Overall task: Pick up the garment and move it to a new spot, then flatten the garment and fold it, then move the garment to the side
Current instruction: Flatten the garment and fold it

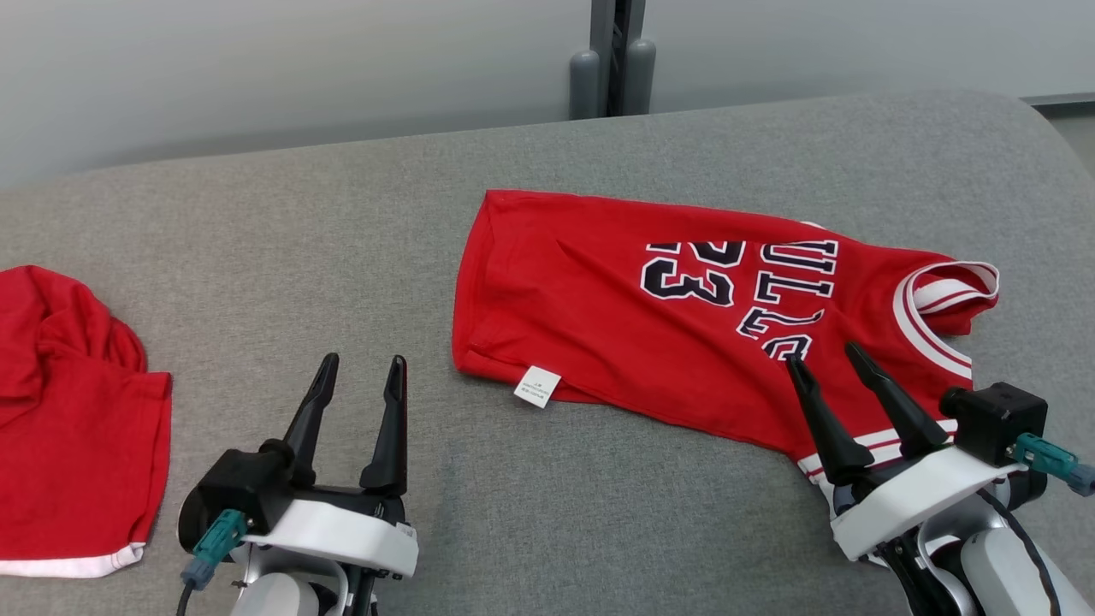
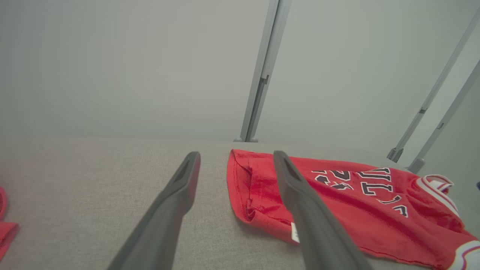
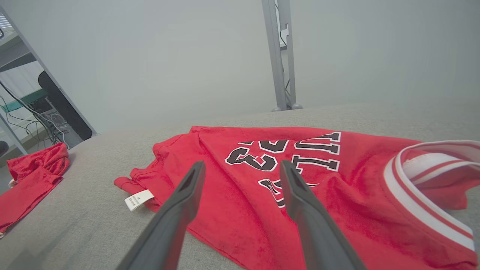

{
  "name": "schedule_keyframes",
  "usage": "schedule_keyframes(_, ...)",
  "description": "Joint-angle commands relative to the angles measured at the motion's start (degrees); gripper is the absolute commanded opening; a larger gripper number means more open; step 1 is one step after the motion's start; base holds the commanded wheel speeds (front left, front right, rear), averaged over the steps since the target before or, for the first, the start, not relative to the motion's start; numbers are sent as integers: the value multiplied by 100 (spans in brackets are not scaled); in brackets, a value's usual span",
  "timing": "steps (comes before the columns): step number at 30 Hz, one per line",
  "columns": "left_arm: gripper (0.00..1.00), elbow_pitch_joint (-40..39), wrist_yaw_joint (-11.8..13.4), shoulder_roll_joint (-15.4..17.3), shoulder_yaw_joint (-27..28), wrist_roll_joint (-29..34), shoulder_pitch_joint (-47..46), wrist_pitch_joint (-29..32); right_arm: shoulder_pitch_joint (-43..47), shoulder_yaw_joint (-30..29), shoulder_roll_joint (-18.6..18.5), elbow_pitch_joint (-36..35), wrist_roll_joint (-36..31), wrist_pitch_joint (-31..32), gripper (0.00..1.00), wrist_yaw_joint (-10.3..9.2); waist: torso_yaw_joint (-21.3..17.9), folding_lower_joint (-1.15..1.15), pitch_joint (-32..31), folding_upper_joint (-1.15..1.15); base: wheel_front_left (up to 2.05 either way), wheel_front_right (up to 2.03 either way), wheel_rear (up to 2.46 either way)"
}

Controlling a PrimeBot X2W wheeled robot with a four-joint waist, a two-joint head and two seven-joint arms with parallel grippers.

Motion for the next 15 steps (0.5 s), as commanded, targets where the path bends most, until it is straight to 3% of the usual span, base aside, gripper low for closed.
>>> schedule_keyframes(1, 100, 168, -49, 20, -45, 76, -141, -19, -80, 9, -21, 39, -40, -99, 100, -1, -101, 0, 127, 0, 0, 0, 0)
schedule_keyframes(15, 100, 1938, -402, 44, -476, 442, -1510, -19, -310, 54, 119, 222, -167, -544, 100, -1, -502, 0, 738, 0, 0, 0, 0)
